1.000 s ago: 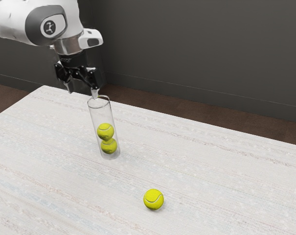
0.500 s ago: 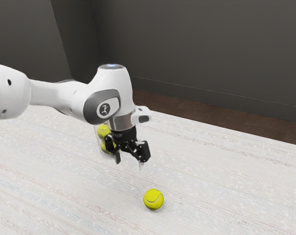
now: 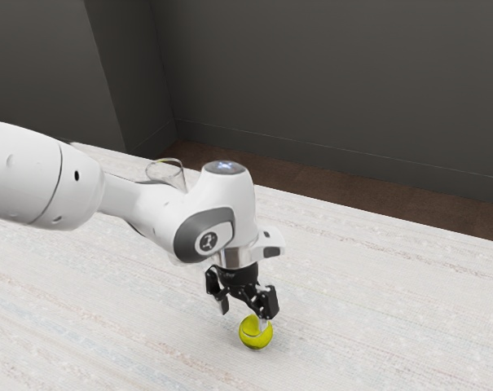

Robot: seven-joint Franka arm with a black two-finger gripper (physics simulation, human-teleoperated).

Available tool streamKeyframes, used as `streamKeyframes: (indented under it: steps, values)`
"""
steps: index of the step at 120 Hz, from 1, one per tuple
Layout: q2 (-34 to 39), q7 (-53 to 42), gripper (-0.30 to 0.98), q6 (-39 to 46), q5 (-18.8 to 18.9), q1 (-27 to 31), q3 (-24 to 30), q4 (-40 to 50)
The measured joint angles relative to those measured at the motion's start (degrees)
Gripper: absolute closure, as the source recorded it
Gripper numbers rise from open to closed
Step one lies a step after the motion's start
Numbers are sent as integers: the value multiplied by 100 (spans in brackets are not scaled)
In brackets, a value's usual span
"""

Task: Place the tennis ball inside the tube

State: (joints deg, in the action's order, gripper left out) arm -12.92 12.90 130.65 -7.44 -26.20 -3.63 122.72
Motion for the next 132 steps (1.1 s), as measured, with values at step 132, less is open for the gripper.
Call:
streamKeyframes:
  steps: [132]
  values:
    - [-183, 59, 29, 525, 97, -132, 80, -61]
